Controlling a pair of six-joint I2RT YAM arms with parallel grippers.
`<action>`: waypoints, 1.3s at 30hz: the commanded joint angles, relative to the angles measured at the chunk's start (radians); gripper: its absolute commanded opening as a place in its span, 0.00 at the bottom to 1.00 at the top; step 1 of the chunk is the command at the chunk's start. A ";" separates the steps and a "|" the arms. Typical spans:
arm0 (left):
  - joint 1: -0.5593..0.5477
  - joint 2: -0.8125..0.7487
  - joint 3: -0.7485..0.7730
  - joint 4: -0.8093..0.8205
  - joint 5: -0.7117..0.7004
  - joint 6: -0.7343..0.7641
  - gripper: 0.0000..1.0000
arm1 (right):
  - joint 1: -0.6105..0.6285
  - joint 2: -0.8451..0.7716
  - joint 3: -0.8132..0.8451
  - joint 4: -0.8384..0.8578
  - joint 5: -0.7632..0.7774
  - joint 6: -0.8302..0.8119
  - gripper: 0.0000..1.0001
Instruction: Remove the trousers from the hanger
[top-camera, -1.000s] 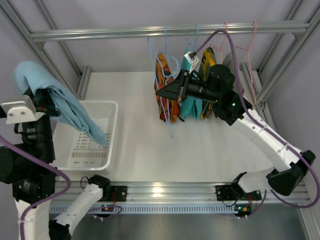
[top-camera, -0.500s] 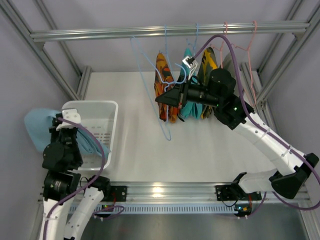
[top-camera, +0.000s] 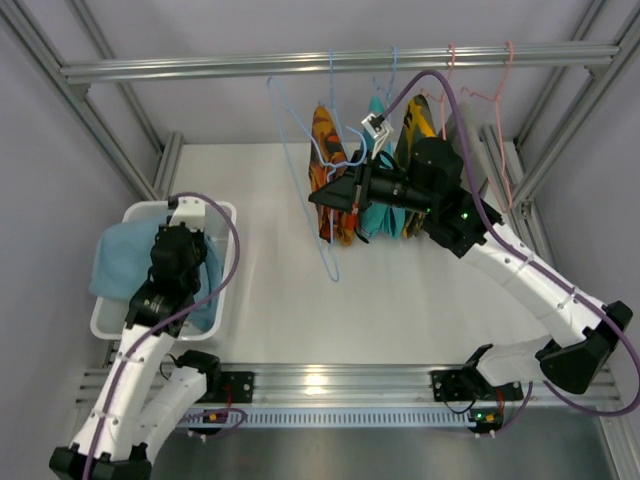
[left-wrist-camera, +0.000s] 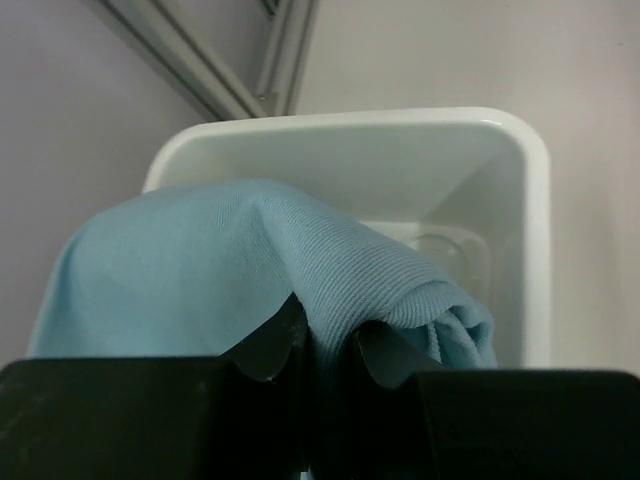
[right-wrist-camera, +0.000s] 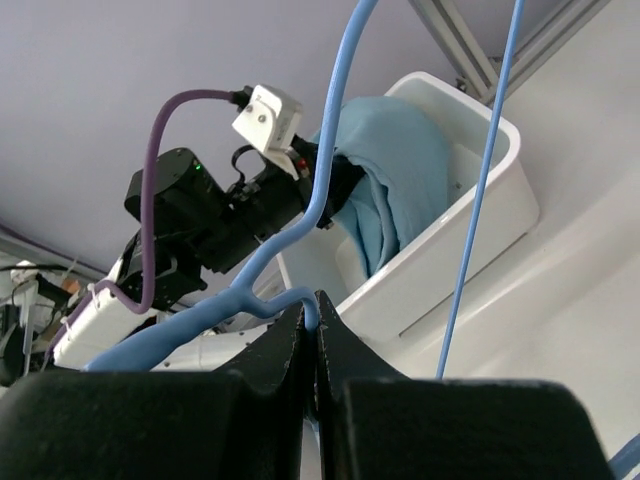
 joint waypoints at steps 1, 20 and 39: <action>0.004 0.079 0.082 0.115 0.098 -0.189 0.02 | 0.017 0.006 0.054 -0.019 0.045 0.022 0.00; 0.018 0.084 0.525 -0.183 0.843 -0.375 0.91 | 0.092 0.147 0.198 -0.133 0.272 0.192 0.00; -0.008 0.234 0.578 -0.300 1.089 -0.338 0.85 | 0.184 0.357 0.411 -0.298 0.523 0.367 0.00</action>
